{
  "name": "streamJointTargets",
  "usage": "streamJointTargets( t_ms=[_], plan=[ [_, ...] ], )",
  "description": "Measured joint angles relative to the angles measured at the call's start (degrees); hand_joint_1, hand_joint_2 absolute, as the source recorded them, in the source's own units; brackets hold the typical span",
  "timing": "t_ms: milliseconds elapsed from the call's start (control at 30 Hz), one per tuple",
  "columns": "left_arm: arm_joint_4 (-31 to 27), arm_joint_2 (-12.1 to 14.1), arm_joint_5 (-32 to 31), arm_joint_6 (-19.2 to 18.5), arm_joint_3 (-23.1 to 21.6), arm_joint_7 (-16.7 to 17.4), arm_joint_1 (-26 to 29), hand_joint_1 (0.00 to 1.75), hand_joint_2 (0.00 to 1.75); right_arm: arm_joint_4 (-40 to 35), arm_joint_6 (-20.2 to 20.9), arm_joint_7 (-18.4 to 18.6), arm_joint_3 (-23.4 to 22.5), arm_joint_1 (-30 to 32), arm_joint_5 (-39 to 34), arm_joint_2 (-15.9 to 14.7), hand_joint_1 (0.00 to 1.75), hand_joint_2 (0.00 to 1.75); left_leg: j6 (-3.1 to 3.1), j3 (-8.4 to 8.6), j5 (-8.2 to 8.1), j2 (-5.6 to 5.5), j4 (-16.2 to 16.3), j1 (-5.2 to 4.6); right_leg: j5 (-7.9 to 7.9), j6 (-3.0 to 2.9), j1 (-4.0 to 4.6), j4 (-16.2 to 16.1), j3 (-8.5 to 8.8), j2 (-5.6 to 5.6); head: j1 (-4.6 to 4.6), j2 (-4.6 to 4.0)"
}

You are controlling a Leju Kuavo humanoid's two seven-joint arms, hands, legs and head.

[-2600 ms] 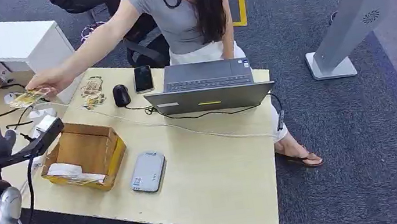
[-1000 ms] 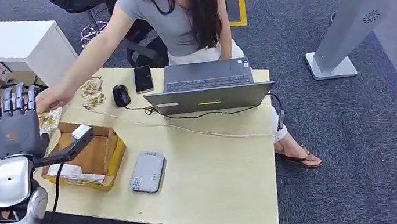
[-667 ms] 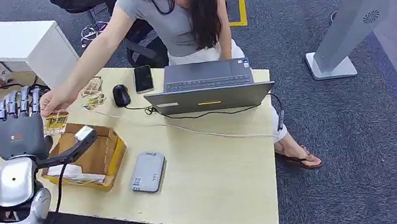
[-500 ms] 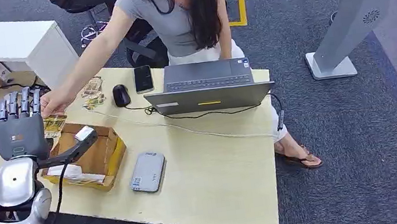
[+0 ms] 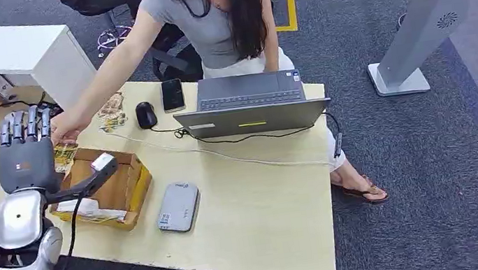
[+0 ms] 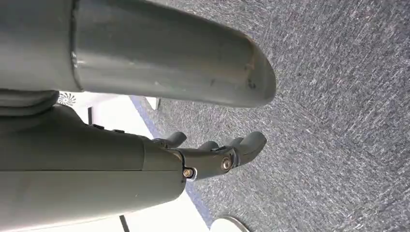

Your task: Pass the card to the sensor for recognition and then transmit it.

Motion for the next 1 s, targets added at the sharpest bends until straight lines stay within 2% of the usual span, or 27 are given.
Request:
streamJointTargets(
  t_ms=[233, 400, 467, 600, 1000],
  plan=[
    [0.7, -0.5, 0.0, 0.2, -0.1, -2.2, 0.0, 1.75, 1.75, 0.0, -0.2, -0.2, 0.0, 0.0, 0.0, 0.0, 0.00, 0.00, 0.00, 0.00, 0.00, 0.00, 0.0, 0.00, 0.00, 0.00, 0.00, 0.0, 0.01, 0.00, 0.02, 0.00],
    [1.1, -0.5, 0.0, 0.2, -0.1, -2.6, 0.0, 1.75, 1.75, 0.0, -0.2, -0.2, 0.0, 0.0, 0.0, 0.0, 0.00, 0.00, 0.00, 0.00, 0.00, 0.00, 0.0, 0.00, 0.00, 0.00, 0.00, 0.0, 0.00, 0.00, 0.02, 0.00],
    [1.3, -0.7, 0.0, 0.1, -0.1, -4.2, 0.0, 1.75, 1.75, 0.1, -0.2, -0.4, 0.3, 0.0, 0.0, -0.1, 0.00, 0.00, 0.00, 0.00, 0.00, 0.00, 0.0, 0.00, 0.00, 0.00, 0.00, 0.0, 0.00, 0.00, 0.00, 0.00],
    [1.6, -1.0, 0.0, 0.1, -0.1, -5.3, 0.0, 1.75, 1.75, 0.3, -0.3, -0.9, 1.2, 0.0, 0.0, -0.3, 0.00, 0.00, 0.00, 0.00, 0.00, 0.05, 0.0, 0.00, 0.00, 0.00, 0.00, 0.0, 0.00, 0.05, 0.00, 0.00],
    [1.9, -1.9, 0.0, 0.2, -0.1, -6.5, 0.0, 1.75, 1.75, 0.4, -0.4, -1.2, 1.4, 0.1, 0.0, -0.5, 0.00, 0.00, 0.00, 0.00, 0.00, 0.04, 0.0, 0.00, 0.00, 0.00, 0.00, 0.0, 0.00, 0.04, 0.00, 0.00]
  ],
)
